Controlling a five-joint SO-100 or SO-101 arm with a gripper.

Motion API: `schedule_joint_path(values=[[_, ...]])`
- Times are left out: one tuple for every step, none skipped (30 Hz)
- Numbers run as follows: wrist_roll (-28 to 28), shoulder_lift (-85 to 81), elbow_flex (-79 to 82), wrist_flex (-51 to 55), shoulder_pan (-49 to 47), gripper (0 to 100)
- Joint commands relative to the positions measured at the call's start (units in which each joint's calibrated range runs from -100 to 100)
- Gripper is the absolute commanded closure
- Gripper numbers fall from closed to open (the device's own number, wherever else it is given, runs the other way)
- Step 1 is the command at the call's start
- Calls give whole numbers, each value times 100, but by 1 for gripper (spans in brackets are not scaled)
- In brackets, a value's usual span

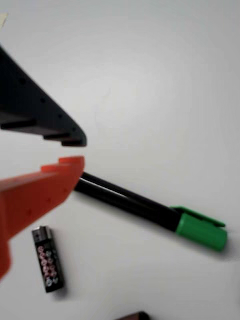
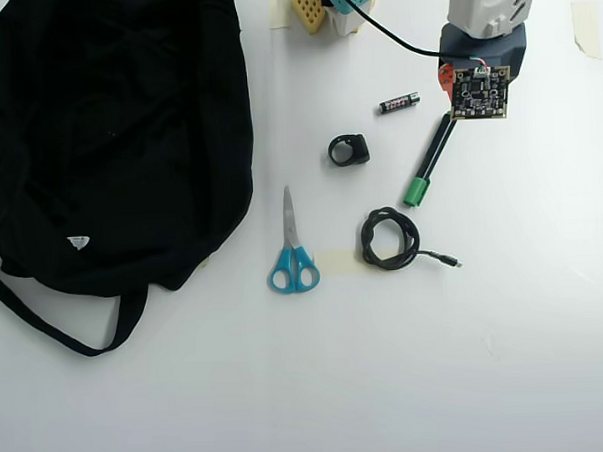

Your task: Put the green marker into the black bag

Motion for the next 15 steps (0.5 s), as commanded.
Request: schedule_joint_path(values=[[-217,171,67,189,-22,98],[-291,270,94,232,-30,98],[-359,386,94,241,-37,98],[-411,494,94,241,-60,98],[-438,594,103,241,-60,98],[-480,702,103,241,-60,97],[-537,801,103,241,-52,97],[-595,909,103,241,-30,95],[-637,992,103,241,-22,93],[-663,1042,85,241,-15,91],[-679,1050,31,241,-15,87],[-679,1050,13,241,-15,86],[-679,1050,13,241,-22,84],[-679,1050,-13,241,-37,84],[-679,1059,-85,241,-67,83]])
